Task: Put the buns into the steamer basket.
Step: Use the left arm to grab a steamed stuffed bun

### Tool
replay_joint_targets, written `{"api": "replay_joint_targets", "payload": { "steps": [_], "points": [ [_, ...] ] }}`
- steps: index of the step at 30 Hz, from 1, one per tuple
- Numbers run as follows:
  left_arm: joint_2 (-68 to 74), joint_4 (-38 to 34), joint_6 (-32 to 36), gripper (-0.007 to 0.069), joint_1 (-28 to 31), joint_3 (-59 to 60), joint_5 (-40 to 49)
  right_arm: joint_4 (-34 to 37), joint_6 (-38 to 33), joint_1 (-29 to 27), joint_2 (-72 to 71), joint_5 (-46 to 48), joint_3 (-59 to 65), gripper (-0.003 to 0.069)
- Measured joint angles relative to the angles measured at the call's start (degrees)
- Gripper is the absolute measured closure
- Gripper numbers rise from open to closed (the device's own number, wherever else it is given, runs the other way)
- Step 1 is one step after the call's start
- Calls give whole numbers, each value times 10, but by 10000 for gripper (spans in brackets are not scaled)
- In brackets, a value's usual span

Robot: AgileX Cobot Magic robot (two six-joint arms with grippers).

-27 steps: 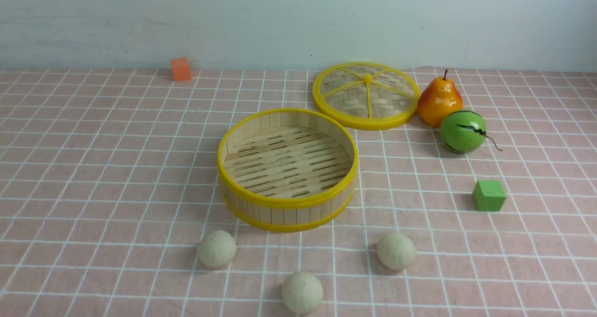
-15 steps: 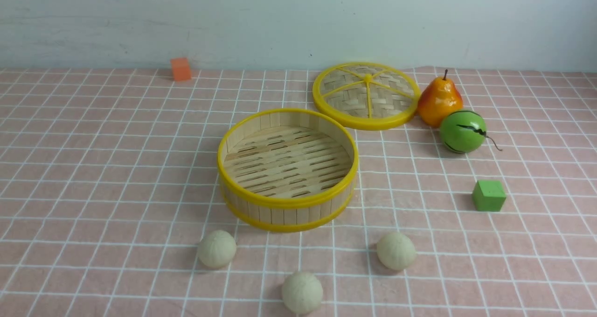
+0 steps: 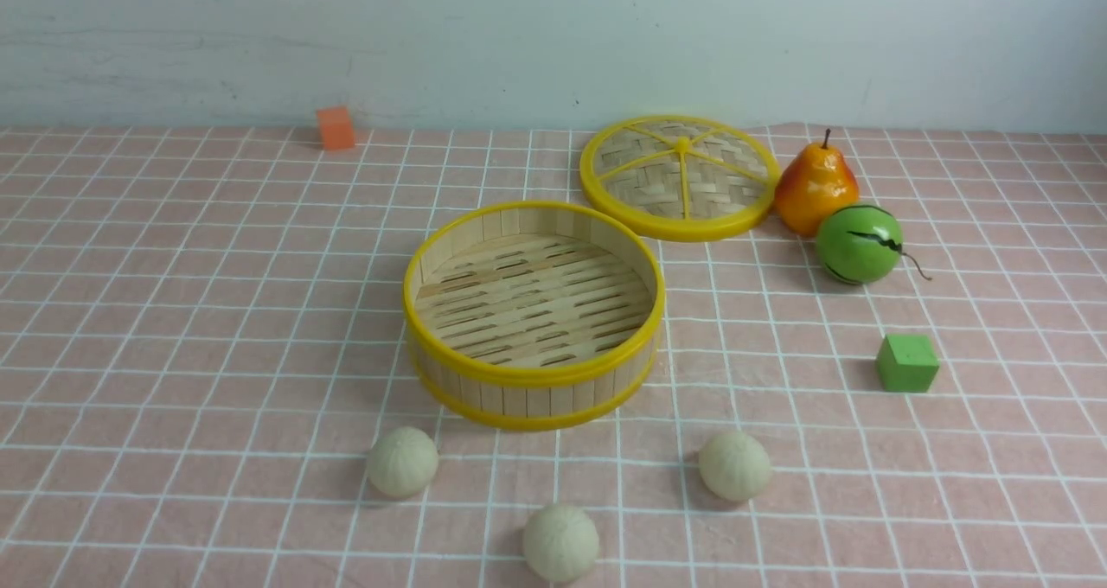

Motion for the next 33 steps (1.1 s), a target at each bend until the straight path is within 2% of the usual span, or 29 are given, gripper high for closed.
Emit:
{"api": "replay_joint_targets", "payload": {
  "steps": [10,12,14,17,19,23,28,33],
  "points": [
    [0,-16,-10,387,0,0,-5,0,0,0,0,0,0,419],
    [0,-80,-59,387,0,0,-20,0,0,0,0,0,0,419],
    [0,-183,-138,387,0,0,-51,0,0,0,0,0,0,419],
    [0,-390,-279,387,0,0,-113,0,0,0,0,0,0,419],
    [0,-457,-306,387,0,0,-127,0,0,0,0,0,0,419],
    [0,-500,-292,387,0,0,-132,0,0,0,0,0,0,419],
    [0,-517,-283,387,0,0,-132,0,0,0,0,0,0,419],
    [0,-511,-209,389,0,-13,-110,0,0,0,0,0,0,419]
  ]
}}
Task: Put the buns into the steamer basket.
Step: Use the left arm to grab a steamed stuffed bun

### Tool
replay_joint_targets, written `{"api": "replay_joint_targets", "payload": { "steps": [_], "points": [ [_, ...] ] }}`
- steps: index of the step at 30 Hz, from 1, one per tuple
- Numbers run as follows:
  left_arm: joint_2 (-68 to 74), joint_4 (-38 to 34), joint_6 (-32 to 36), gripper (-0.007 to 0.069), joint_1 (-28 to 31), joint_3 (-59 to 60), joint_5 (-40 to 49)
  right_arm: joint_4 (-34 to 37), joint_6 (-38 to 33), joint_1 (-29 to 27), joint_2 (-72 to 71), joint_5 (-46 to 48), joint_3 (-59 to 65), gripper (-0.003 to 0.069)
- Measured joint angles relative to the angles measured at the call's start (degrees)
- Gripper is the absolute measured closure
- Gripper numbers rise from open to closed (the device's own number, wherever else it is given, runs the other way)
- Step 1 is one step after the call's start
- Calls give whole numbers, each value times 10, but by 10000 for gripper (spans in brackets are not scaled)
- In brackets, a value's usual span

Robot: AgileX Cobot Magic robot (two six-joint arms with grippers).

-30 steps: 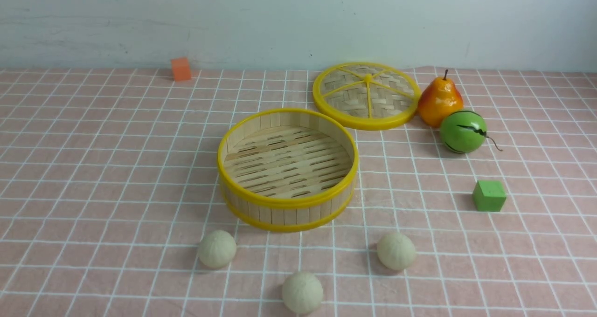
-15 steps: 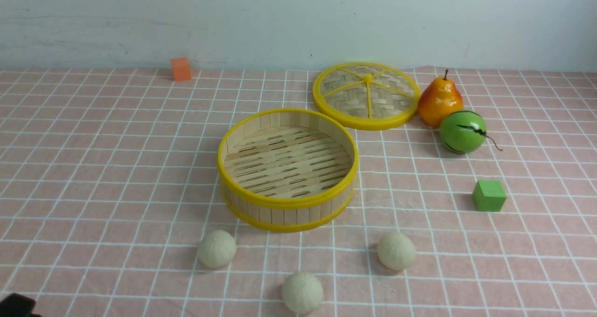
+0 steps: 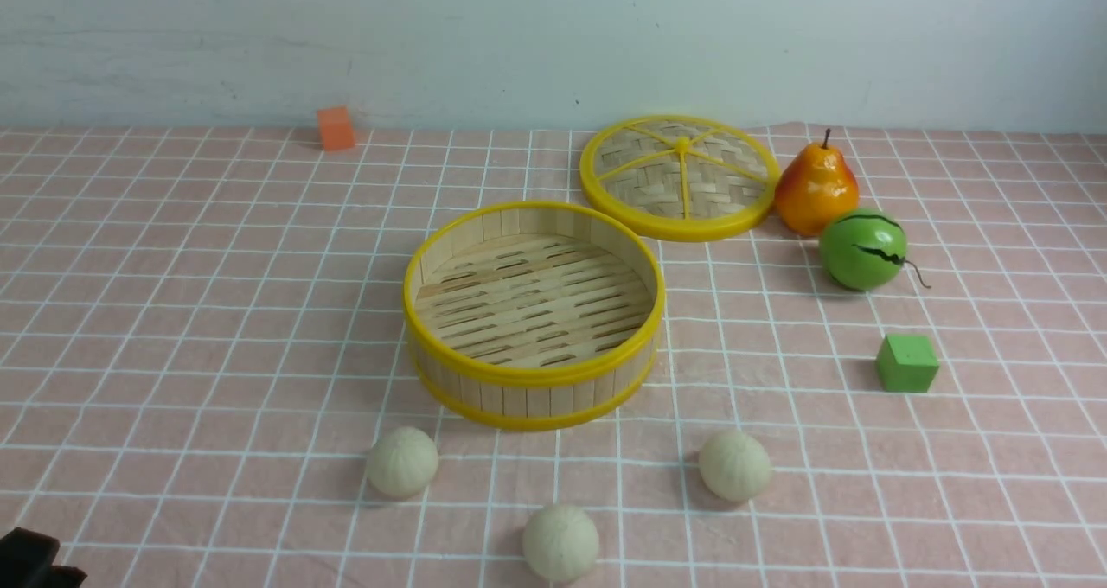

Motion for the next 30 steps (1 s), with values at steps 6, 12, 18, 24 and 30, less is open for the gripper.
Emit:
{"api": "replay_joint_targets", "payload": {
  "steps": [6,12,18,24,30],
  "points": [
    [42,92,147,568,0,-163,130,0,0,0,0,0,0,419],
    [238,305,175,638,0,-349,322,0,0,0,0,0,0,419],
    [430,400,223,638,0,-499,477,0,0,0,0,0,0,419],
    [540,397,257,638,0,-556,516,0,0,0,0,0,0,419],
    [648,434,338,638,-83,-602,557,0,0,0,0,0,0,419]
  ]
}}
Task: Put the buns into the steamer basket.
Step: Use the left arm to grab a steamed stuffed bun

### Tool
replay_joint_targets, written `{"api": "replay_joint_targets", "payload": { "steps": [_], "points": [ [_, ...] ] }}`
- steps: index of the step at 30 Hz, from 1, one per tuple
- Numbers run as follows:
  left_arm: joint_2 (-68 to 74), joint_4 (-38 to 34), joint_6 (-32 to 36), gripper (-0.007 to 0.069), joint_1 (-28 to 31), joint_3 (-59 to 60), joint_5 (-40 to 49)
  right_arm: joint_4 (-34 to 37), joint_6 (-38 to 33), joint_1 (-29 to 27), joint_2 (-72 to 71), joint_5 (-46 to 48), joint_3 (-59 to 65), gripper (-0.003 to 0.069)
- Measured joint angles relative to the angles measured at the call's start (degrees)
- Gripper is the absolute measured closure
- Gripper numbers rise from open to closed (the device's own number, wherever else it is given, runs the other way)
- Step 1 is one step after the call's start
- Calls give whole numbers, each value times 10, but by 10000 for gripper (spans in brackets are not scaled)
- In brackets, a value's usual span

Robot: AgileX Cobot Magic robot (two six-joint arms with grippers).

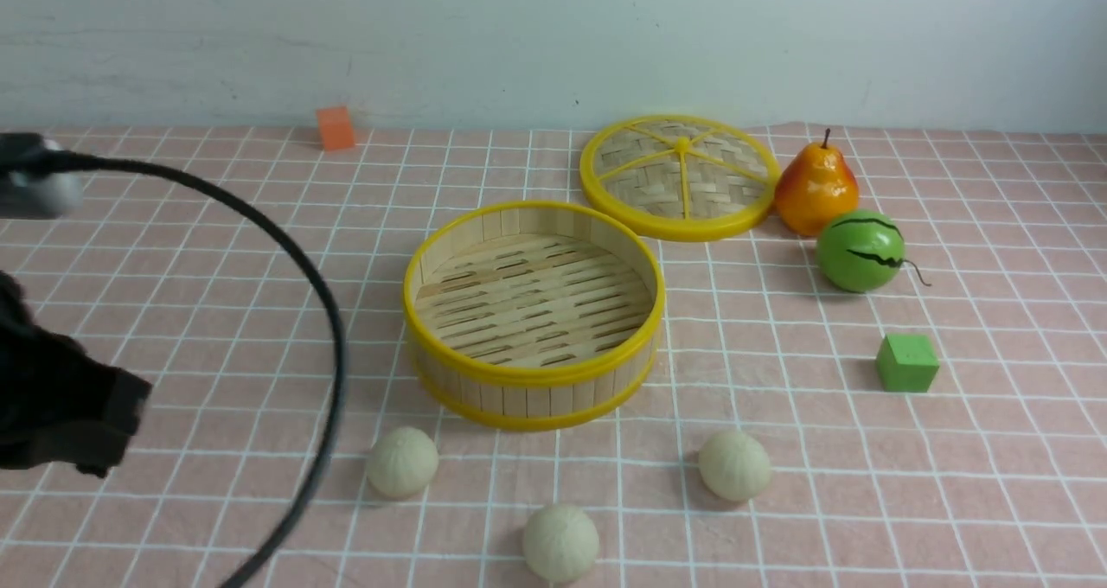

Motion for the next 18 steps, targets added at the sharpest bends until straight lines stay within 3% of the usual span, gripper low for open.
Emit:
{"api": "replay_joint_targets", "payload": {
  "steps": [4,11,15,16,18],
  "points": [
    [73,35,-51,638,-85,-17,-3,0,0,0,0,0,0,419],
    [212,59,-117,610,-109,-81,-39,0,0,0,0,0,0,419],
    [291,59,-86,407,-109,-123,-74,0,0,0,0,0,0,419],
    [294,59,-86,407,-109,-123,-75,0,0,0,0,0,0,419],
    [321,58,-66,267,-112,-131,-87,0,0,0,0,0,0,419]
  ]
}}
